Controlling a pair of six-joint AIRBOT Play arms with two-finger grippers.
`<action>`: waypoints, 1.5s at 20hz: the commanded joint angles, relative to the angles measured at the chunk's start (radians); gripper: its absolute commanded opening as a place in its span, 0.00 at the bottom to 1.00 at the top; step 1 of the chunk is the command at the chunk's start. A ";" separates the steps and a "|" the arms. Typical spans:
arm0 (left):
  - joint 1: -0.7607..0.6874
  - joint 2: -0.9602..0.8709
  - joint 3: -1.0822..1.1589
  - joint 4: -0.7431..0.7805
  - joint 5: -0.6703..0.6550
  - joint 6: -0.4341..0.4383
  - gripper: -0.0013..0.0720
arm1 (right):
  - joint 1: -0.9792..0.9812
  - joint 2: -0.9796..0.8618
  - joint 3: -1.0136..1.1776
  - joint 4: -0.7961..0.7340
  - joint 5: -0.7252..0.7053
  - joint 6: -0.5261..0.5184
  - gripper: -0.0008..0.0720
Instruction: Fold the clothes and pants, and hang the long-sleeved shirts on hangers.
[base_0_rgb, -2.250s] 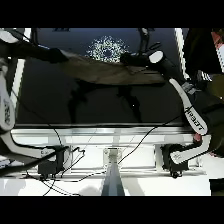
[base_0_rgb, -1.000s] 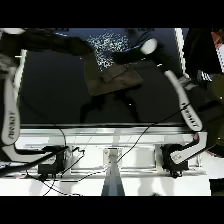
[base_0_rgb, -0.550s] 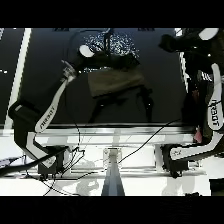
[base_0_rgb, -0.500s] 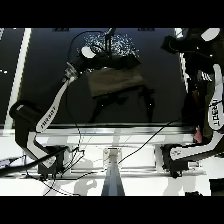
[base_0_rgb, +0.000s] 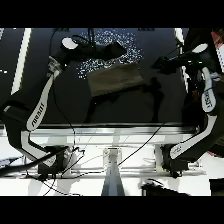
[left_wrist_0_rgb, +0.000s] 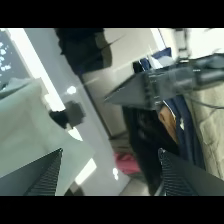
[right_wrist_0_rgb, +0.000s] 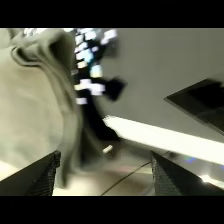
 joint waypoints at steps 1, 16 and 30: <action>0.039 0.006 0.001 0.000 -0.061 0.000 0.97 | 0.106 -0.085 -0.001 0.080 -0.003 0.007 0.87; 0.133 0.130 0.002 0.230 -0.171 0.042 0.97 | 0.214 0.004 0.224 -0.219 -0.131 0.106 0.03; 0.213 0.669 0.001 0.487 -0.172 0.045 0.97 | -0.518 0.651 0.320 -0.754 0.111 0.505 0.03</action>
